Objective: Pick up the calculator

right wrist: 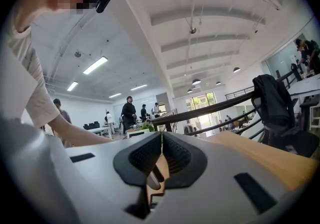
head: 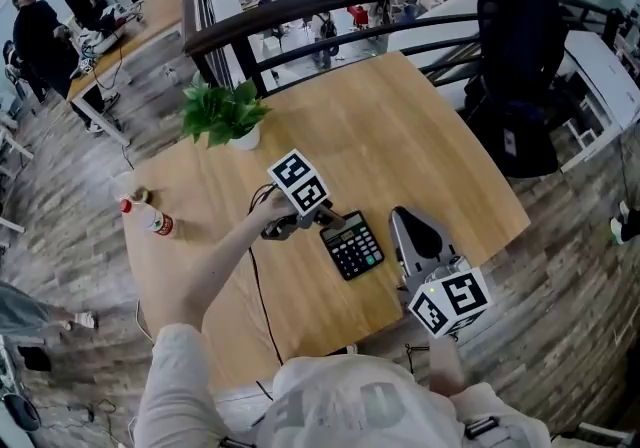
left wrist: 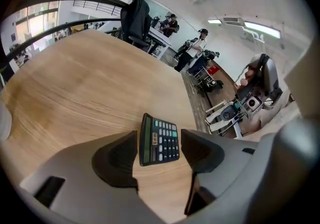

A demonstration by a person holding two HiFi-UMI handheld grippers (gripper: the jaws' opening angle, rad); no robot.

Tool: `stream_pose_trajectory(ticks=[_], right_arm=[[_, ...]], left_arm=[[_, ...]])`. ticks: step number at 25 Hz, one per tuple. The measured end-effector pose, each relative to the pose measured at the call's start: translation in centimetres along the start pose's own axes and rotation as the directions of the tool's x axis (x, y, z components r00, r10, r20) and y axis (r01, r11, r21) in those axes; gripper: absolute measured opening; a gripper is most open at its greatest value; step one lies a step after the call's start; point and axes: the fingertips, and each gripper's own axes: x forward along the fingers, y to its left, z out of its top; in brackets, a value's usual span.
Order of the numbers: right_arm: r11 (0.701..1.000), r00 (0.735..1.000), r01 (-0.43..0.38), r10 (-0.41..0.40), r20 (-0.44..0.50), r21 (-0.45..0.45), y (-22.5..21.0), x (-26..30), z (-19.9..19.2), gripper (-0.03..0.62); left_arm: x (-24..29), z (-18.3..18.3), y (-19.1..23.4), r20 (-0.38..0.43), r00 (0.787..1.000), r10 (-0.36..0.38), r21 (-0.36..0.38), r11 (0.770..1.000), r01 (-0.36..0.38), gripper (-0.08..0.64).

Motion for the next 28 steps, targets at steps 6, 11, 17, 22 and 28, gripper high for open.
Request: stream_pose_trajectory(ticks=[6,11,17,22,28], right_arm=[[0.999,0.996,-0.043,0.042,-0.08,-0.013,0.5,0.9,-2.3,0.022],[0.999,0.991,-0.046,0.049,-0.121,0.027,0.2,1.1,-3.7,0.022],[0.996,0.982,-0.053,0.064,-0.18,0.067,-0.4,0.9,-6.2,0.021],[0.994,0.977,-0.036,0.058,-0.206,0.107,-1.4,0.9,-7.8,0.021],[0.991,0.968,-0.037,0.067,-0.244,0.128,-1.7,1.1,-9.6,0.021]], left_arm=[[2.6,-1.6,0.9,-0.068,0.993,-0.092,-0.067,0.994,0.087,0.273],[4.2,-2.0,0.9,-0.121,0.979,-0.164,-0.085,0.984,0.154,0.273],[6.3,-3.2,1.1,-0.167,0.943,-0.287,-0.171,0.951,0.259,0.273],[7.1,-3.4,0.6,-0.178,0.898,-0.403,-0.222,0.905,0.362,0.273],[7.6,-3.1,0.5,-0.166,0.875,-0.455,-0.258,0.876,0.407,0.247]])
